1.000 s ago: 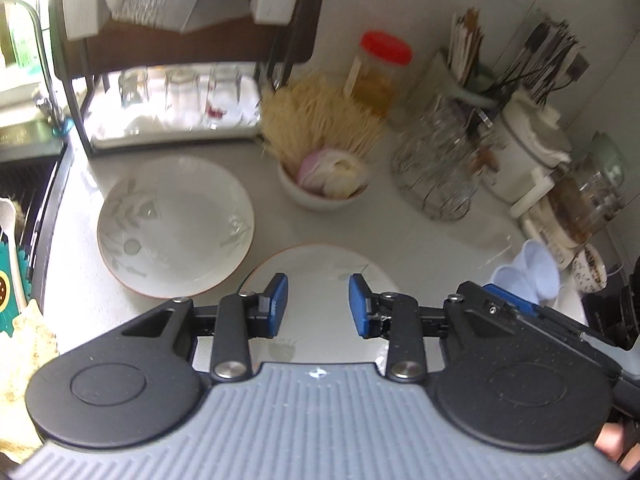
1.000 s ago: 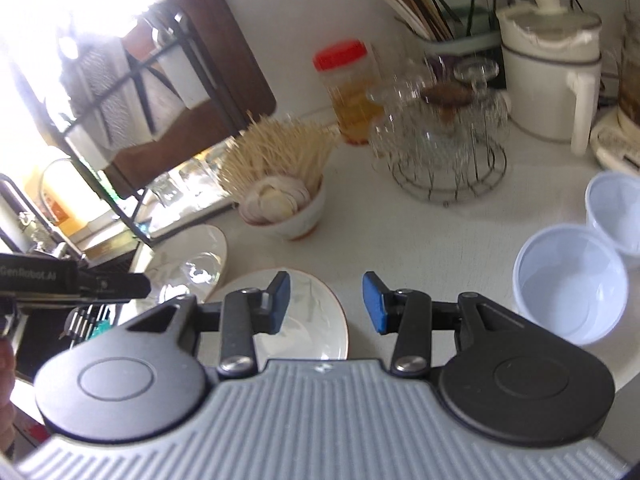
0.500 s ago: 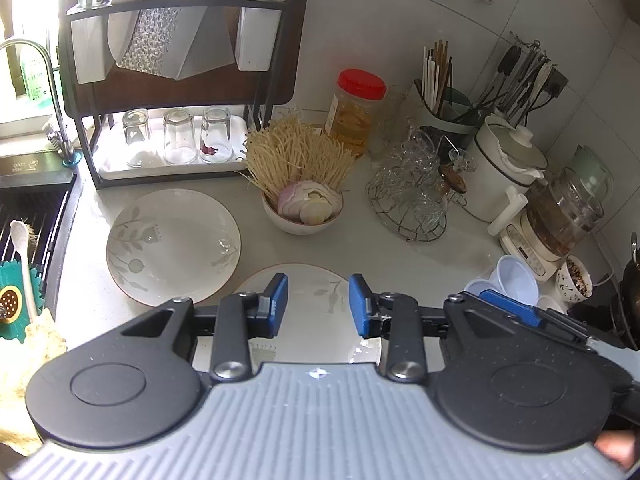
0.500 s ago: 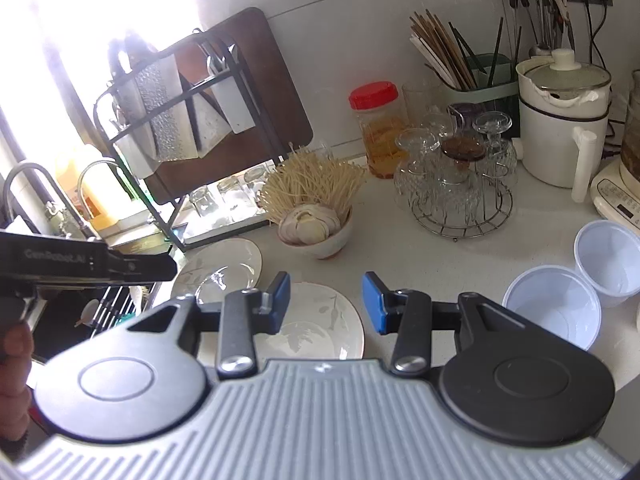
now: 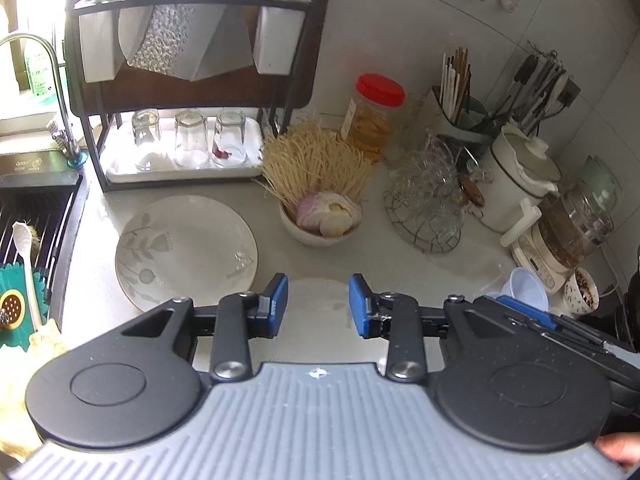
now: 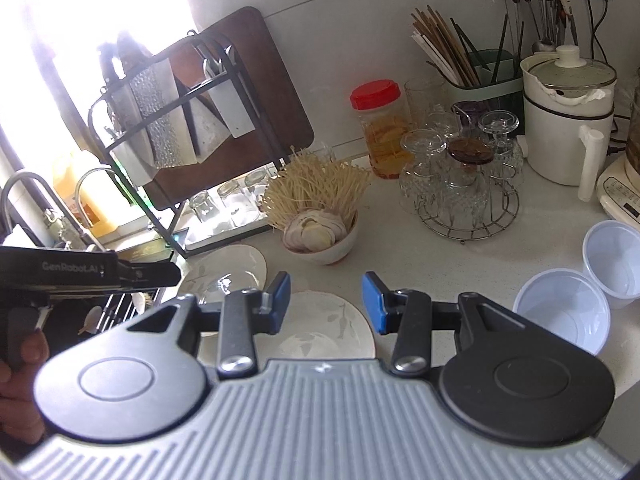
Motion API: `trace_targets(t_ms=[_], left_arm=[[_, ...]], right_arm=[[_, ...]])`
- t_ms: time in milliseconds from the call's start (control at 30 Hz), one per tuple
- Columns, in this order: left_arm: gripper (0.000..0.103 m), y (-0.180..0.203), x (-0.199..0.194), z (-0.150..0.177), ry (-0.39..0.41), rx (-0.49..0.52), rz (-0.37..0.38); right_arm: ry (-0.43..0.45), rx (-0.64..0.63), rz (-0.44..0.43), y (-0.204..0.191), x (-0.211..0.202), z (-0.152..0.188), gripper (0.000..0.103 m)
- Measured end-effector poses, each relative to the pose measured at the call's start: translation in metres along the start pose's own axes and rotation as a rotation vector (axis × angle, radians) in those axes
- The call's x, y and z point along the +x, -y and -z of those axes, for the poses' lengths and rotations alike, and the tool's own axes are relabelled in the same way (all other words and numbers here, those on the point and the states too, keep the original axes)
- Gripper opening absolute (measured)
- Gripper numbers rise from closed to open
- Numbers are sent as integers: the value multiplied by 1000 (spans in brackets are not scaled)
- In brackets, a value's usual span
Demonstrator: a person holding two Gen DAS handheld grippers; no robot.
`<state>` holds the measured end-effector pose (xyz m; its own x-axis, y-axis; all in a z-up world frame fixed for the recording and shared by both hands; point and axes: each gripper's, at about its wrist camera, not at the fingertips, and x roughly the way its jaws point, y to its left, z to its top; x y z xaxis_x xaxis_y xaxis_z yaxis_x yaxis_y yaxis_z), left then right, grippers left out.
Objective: Organize plates and bowls
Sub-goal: 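Raise both grippers and move toward the second white leaf-pattern plate, then close both grippers on the rim of the second white plate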
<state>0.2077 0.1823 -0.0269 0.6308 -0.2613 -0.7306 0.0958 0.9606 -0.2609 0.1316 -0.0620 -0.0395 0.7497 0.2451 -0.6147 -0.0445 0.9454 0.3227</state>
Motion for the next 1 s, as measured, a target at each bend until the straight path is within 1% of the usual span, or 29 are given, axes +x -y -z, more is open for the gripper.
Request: trace_targets(t_ms=[267,500,567,800,1000], left_arm=[[39,-23,10,-24,15,3,0],[40,-57,31,-29,-13,-32,2],[41,-68,39,-30,-24,-38,1],[54,-100,62,-38,-52,-25,4],[55,-133,87,-45,-75,-72,-2]], right_arm=[[1,-7,-11,-14,19,-14,44],[-49,3,3,-25,49,-20,44],[-63,8,6,-29,59,-20,44],[-122,33,27,-39,89,-23,44],[-164,54,53,-46,115,-23,44]])
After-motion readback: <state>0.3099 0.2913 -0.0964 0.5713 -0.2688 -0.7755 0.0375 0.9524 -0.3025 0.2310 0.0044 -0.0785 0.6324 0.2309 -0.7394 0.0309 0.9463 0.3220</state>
